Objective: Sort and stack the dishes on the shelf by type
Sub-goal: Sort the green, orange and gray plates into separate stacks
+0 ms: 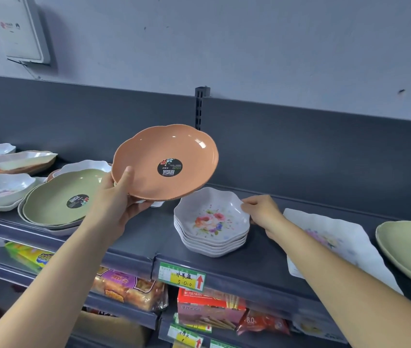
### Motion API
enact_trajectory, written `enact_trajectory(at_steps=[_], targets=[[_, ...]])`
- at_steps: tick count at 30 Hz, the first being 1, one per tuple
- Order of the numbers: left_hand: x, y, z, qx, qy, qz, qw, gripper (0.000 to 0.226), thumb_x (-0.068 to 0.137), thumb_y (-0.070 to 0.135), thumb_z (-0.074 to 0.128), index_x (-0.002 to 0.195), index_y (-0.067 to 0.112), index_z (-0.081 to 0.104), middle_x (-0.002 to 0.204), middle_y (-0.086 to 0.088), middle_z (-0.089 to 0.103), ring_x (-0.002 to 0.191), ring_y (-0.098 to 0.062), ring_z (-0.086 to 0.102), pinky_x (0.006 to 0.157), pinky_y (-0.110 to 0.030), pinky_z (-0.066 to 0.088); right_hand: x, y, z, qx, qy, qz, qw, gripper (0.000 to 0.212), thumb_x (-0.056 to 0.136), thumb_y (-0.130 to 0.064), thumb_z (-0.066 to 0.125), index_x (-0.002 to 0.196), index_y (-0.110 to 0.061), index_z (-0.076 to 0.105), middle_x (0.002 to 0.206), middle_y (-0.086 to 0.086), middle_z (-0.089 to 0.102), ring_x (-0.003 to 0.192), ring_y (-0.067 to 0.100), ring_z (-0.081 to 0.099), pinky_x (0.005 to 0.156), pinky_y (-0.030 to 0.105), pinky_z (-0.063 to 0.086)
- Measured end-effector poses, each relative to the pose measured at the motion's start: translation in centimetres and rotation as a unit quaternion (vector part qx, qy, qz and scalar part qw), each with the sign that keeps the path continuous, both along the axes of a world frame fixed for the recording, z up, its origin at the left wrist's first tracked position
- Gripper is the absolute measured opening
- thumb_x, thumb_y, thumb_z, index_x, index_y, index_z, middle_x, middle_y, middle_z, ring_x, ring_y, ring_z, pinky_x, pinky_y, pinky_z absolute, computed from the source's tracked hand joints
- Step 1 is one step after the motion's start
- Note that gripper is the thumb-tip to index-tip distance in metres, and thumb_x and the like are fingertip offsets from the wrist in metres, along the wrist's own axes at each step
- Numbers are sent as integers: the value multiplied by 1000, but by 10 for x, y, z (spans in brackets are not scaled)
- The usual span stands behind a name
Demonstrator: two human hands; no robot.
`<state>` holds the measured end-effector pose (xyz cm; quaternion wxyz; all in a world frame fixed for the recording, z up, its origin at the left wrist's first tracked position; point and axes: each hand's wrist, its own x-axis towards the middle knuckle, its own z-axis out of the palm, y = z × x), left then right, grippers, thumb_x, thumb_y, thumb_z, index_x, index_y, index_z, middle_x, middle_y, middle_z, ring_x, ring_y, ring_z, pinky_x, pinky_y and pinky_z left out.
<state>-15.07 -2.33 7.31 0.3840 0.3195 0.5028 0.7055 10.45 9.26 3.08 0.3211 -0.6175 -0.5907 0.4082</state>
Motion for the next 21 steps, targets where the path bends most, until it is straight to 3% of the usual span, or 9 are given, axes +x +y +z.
enact_trajectory(at_steps=[3, 7, 11, 16, 21], targets=[[7, 2, -3, 1, 7, -8, 1000, 29, 99, 33, 42, 126, 24, 47, 104, 1, 61, 79, -15, 63, 48, -18, 53, 4, -2, -7, 0, -3, 8, 1000, 29, 87, -20, 57, 98, 5, 68, 78, 7, 58, 72, 18, 44, 67, 30, 38], [22, 12, -4, 2, 16, -25, 1000, 23, 98, 33, 43, 119, 23, 50, 105, 0, 62, 81, -15, 64, 50, -19, 54, 23, -14, 3, 40, -4, 19, 999, 26, 92, -29, 57, 108, -13, 70, 95, -2, 64, 84, 17, 54, 78, 33, 47], [59, 31, -1, 9, 36, -67, 997, 29, 99, 33, 43, 123, 19, 50, 111, -2, 62, 84, -16, 65, 55, -22, 56, 64, -30, 29, 107, -13, -3, 994, 27, 91, -27, 58, 113, -14, 68, 103, -3, 65, 93, 15, 59, 93, 37, 50], [139, 56, 4, 10, 50, -155, 987, 28, 98, 35, 43, 122, 22, 51, 108, 1, 64, 81, -12, 67, 57, -22, 55, 151, -50, 50, 146, -6, -57, 988, 26, 91, -21, 59, 114, -15, 68, 101, -7, 65, 92, 10, 60, 87, 29, 48], [236, 71, 7, 18, 82, -240, 967, 19, 98, 35, 42, 107, 27, 57, 84, 9, 68, 63, -4, 66, 51, -19, 54, 249, -69, 54, 156, 31, -143, 977, 24, 93, -21, 57, 113, -14, 68, 88, -16, 62, 81, 2, 57, 84, 27, 48]])
